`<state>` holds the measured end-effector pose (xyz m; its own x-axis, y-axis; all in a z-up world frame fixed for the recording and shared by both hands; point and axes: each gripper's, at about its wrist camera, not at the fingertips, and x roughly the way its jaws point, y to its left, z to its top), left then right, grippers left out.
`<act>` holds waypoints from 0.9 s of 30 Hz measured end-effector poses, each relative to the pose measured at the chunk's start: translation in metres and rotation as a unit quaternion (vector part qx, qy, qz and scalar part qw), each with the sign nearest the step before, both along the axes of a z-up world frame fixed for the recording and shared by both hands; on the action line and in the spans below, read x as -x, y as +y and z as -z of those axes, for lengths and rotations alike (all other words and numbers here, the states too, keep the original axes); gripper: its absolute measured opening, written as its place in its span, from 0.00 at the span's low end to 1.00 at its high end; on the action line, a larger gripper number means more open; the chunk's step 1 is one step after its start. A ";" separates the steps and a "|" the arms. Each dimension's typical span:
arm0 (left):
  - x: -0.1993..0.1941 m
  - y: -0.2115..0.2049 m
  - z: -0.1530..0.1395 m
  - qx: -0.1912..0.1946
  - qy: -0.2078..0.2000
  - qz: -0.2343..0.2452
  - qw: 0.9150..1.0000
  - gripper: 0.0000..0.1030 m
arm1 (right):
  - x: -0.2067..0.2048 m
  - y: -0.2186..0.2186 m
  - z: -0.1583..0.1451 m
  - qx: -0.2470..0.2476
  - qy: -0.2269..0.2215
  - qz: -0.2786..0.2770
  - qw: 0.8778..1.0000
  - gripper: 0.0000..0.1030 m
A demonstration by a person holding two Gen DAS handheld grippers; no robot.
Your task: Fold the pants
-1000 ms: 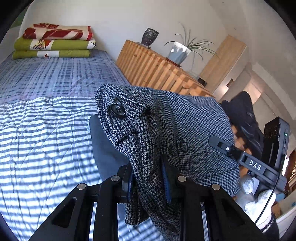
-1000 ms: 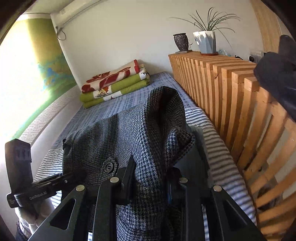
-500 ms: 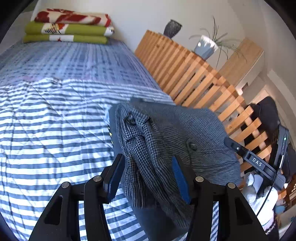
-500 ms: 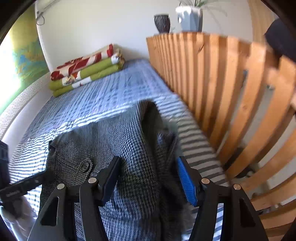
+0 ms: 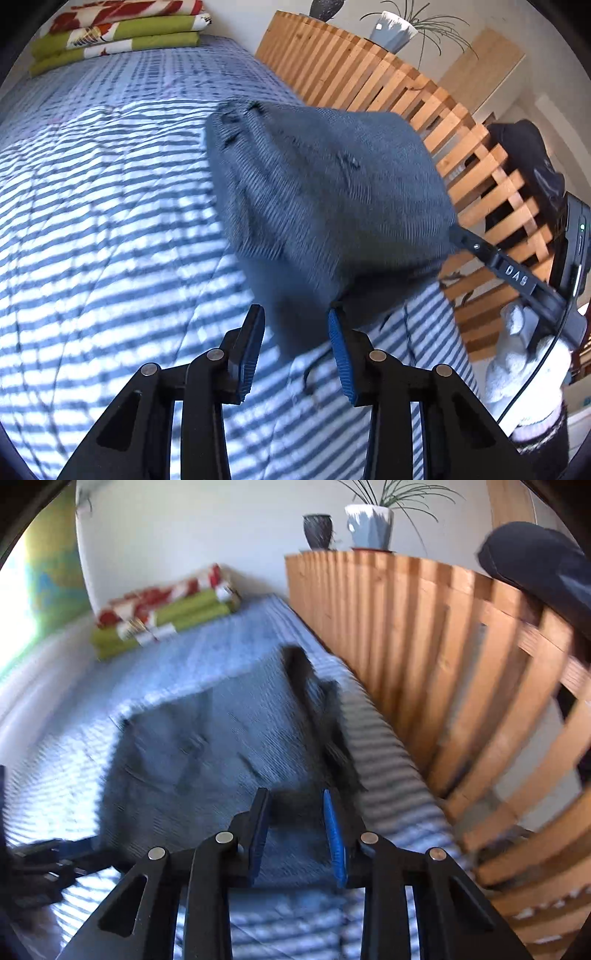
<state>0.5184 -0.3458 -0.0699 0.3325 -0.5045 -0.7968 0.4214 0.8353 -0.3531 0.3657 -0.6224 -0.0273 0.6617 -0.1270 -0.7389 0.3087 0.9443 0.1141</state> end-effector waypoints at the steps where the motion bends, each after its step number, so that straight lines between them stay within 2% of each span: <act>1: 0.012 0.007 -0.003 -0.013 -0.009 -0.001 1.000 0.38 | 0.011 -0.001 0.000 -0.014 0.006 -0.011 1.000 0.26; 6: 0.090 0.051 -0.024 -0.058 -0.035 -0.013 0.998 0.38 | 0.079 0.028 -0.001 -0.013 0.038 -0.023 0.999 0.27; 9: 0.141 0.080 -0.041 -0.071 -0.054 -0.018 0.996 0.38 | 0.127 0.071 -0.009 -0.008 0.038 -0.048 0.998 0.36; 12: 0.194 0.105 -0.065 -0.080 -0.084 -0.019 0.993 0.39 | 0.172 0.117 -0.020 -0.005 0.028 -0.072 0.997 0.37; 14: 0.229 0.122 -0.081 -0.075 -0.097 -0.019 0.992 0.40 | 0.202 0.151 -0.031 0.011 0.017 -0.085 0.996 0.39; 17: 0.279 0.146 -0.104 -0.064 -0.109 -0.017 0.992 0.44 | 0.245 0.197 -0.050 0.038 -0.005 -0.097 0.995 0.46; 19: 0.310 0.162 -0.118 -0.054 -0.124 -0.016 0.991 0.50 | 0.276 0.220 -0.064 0.038 -0.018 -0.103 0.994 0.51; 23: 0.372 0.189 -0.139 -0.048 -0.155 -0.030 0.986 0.57 | 0.315 0.253 -0.087 0.035 -0.044 -0.112 0.992 0.56; 27: 0.427 0.208 -0.149 -0.047 -0.176 -0.035 0.983 0.61 | 0.352 0.278 -0.101 0.039 -0.065 -0.116 0.990 0.66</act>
